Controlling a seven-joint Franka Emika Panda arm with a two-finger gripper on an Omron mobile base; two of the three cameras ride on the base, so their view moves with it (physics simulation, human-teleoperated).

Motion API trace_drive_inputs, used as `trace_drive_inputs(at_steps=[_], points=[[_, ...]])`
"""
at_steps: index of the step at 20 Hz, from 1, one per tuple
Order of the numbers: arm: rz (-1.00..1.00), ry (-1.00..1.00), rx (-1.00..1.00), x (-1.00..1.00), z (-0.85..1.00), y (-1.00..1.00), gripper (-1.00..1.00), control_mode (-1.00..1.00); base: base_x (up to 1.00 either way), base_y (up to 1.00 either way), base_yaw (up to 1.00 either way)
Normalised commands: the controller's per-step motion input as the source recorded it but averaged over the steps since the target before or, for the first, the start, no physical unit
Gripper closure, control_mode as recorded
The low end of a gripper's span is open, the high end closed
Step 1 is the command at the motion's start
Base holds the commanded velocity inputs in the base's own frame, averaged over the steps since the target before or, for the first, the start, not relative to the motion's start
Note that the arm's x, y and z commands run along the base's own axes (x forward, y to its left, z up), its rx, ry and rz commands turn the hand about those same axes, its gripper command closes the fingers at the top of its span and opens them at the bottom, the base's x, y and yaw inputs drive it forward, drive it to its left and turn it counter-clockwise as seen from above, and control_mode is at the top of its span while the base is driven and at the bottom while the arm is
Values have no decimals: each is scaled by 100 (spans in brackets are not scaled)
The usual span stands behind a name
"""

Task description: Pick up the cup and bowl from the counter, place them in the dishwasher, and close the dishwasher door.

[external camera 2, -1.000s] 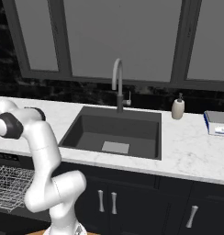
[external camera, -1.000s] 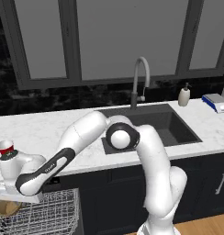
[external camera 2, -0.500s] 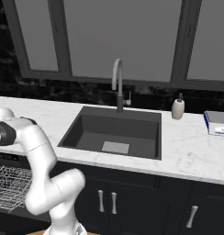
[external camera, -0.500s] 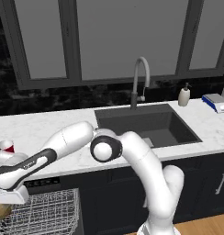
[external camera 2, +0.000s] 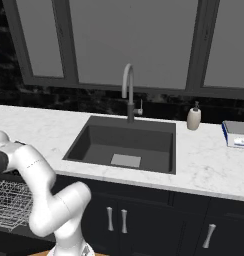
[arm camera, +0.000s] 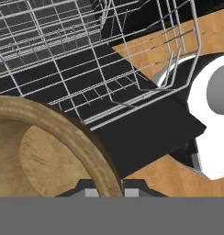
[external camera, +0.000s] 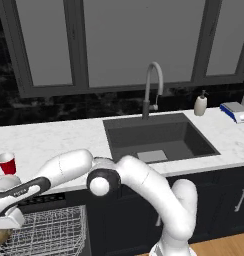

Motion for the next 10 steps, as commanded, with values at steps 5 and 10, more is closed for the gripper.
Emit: trace_drive_inputs(at_steps=[5,10], points=[[0,-10,-4,19,-40,2,100,-100,0,0,0],[0,-10,-1,41,-46,0,100,-100,0,0,0]])
